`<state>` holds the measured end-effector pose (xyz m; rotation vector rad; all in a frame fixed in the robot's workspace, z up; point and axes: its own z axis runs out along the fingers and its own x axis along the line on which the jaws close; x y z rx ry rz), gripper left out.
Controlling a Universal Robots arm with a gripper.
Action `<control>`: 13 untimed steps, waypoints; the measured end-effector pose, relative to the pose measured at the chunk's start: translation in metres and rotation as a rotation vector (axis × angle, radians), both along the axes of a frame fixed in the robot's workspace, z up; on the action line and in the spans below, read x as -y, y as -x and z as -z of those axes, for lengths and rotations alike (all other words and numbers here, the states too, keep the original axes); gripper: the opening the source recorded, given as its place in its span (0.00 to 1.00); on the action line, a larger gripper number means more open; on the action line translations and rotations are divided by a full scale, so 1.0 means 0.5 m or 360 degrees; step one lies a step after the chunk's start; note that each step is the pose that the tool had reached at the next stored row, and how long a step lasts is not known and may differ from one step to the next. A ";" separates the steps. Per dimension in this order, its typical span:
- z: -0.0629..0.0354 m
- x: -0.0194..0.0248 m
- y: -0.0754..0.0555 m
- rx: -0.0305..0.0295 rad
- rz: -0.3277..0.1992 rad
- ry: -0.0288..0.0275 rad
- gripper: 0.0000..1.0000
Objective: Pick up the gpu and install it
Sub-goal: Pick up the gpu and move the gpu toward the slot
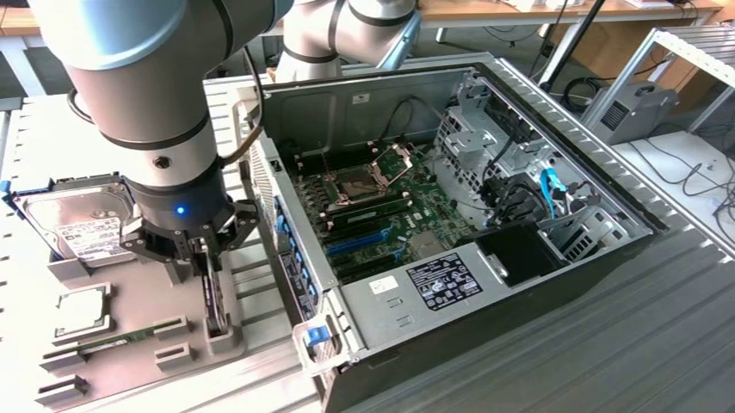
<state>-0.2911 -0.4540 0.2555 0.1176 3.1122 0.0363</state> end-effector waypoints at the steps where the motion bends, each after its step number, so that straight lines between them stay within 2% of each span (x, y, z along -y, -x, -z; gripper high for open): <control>1: -0.001 0.0000 0.000 0.00000 0.0000 0.00000 0.26; 13: -0.010 0.0000 0.000 -0.00002 0.0000 0.00002 0.26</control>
